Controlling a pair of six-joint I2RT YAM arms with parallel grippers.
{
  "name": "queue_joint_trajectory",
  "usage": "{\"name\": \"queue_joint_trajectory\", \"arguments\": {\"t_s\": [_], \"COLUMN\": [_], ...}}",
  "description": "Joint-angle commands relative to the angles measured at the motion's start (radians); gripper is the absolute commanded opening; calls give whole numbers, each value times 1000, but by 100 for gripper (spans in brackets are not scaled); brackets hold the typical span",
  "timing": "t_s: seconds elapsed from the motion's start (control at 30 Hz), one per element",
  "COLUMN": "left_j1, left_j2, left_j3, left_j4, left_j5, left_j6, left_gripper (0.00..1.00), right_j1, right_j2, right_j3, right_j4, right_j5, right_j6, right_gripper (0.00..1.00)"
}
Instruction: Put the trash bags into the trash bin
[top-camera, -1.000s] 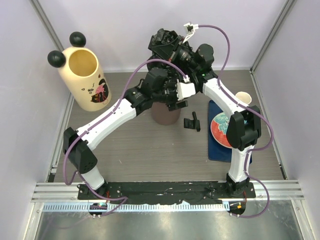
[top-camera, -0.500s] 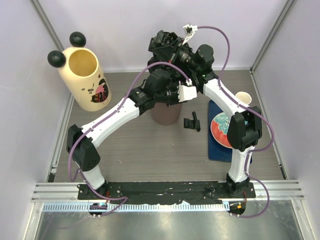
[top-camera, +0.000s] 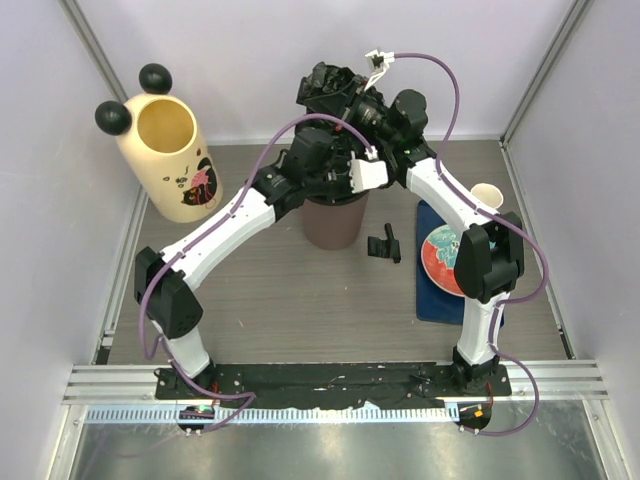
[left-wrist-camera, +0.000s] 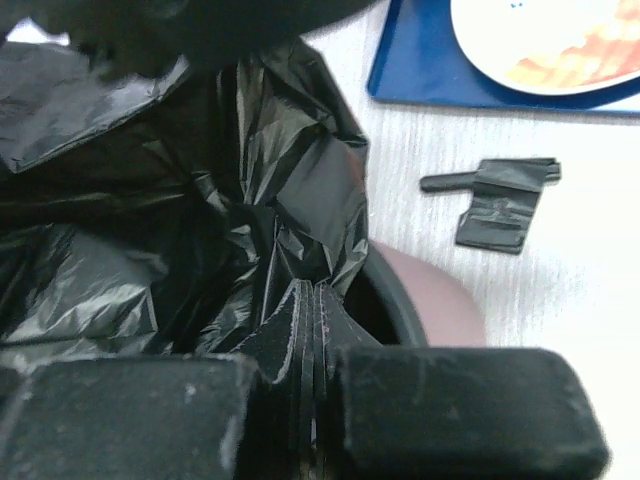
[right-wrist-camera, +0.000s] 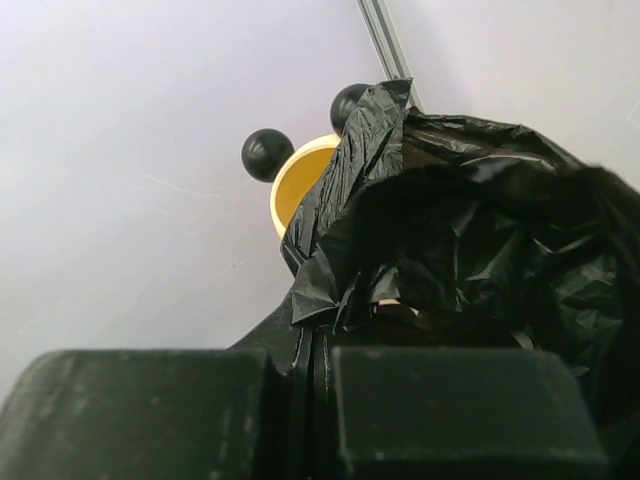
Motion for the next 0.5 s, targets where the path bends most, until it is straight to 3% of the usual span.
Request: {"name": "queue_joint_trajectory", "arguments": {"t_s": [0.0, 0.23, 0.47], "left_j1": [35, 91, 101], "left_j2": [-104, -60, 39], "left_j3": [-69, -129, -76], "left_j4": [78, 78, -35], "left_j5": [-65, -197, -168], "left_j6": [90, 185, 228], "left_gripper": [0, 0, 0], "right_j1": [4, 5, 5], "right_j2": [-72, -66, -60], "right_j3": [33, 62, 36], "right_j4": [44, 56, 31], "right_j5": [-6, 1, 3], "right_j6": [6, 28, 46], "right_gripper": [1, 1, 1]}}
